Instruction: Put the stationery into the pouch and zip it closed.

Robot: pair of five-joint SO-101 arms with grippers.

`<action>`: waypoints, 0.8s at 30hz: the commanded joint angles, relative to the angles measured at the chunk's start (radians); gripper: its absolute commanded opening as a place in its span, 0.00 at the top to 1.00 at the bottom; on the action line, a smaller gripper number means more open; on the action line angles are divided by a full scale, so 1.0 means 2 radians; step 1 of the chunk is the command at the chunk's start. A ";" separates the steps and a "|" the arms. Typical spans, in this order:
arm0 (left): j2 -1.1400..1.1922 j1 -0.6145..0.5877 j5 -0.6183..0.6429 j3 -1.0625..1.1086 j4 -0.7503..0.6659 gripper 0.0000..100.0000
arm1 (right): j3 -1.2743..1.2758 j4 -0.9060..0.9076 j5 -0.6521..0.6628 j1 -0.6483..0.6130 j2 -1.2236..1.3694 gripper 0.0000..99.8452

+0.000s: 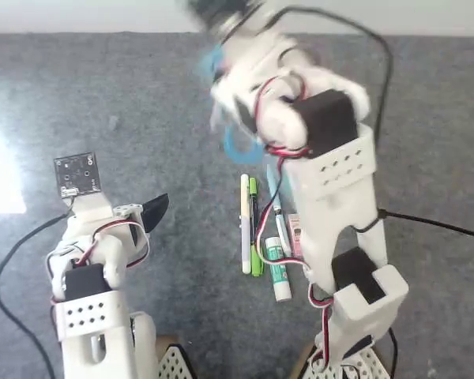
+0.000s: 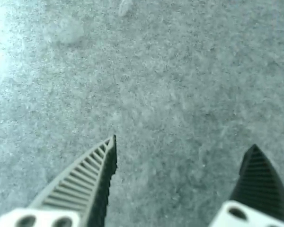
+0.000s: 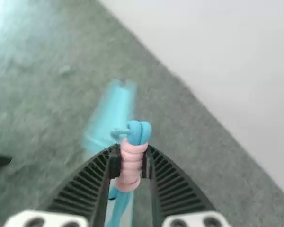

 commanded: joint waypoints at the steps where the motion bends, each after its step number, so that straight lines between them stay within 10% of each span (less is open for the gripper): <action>1: 0.008 0.003 0.002 -0.007 -0.005 0.61 | -0.005 0.067 0.077 -0.012 0.001 0.99; 18: 0.008 0.002 0.002 -0.007 -0.005 0.61 | 0.038 0.053 -0.053 0.086 0.094 0.99; 24: 0.008 0.002 0.002 -0.007 -0.005 0.61 | 0.038 0.061 0.006 0.047 0.145 0.99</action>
